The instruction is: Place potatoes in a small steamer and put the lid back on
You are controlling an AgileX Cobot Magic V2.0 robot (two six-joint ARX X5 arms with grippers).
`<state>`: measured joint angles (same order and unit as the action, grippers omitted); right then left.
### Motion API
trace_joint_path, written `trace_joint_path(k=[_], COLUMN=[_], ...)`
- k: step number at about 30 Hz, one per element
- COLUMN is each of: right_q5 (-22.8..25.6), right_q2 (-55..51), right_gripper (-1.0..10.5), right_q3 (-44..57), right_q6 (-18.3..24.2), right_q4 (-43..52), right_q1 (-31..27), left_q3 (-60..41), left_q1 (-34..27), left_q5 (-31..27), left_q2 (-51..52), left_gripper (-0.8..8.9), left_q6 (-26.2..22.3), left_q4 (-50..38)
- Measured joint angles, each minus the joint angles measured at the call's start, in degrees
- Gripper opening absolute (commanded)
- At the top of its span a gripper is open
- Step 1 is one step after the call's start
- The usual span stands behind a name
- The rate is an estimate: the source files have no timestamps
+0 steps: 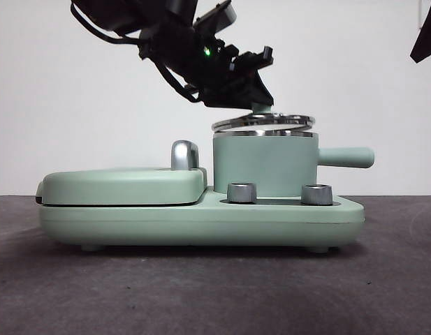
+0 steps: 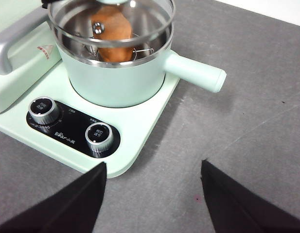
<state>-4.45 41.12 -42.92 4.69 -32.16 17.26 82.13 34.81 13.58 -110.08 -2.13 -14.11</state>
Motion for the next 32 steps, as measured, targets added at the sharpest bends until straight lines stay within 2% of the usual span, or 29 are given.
trace_joint_path(k=[15, 23, 32], right_q5=[0.2, 0.2, 0.2], right_q2=[0.0, 0.0, 0.0], right_gripper=[3.1, 3.1, 3.1], right_q3=[0.0, 0.0, 0.0], right_q6=[0.0, 0.0, 0.0], right_q4=[0.0, -0.3, -1.2], right_q1=[0.0, 0.0, 0.0], left_q3=[0.2, 1.0, 1.6], left_q1=[0.2, 1.1, 1.2], left_q5=[0.0, -0.2, -1.2], left_q2=[-0.9, -0.9, -0.7], left_gripper=[0.06, 0.06, 0.06], left_q6=[-1.6, -6.6, -7.3], left_q4=[-0.7, 2.1, 4.4])
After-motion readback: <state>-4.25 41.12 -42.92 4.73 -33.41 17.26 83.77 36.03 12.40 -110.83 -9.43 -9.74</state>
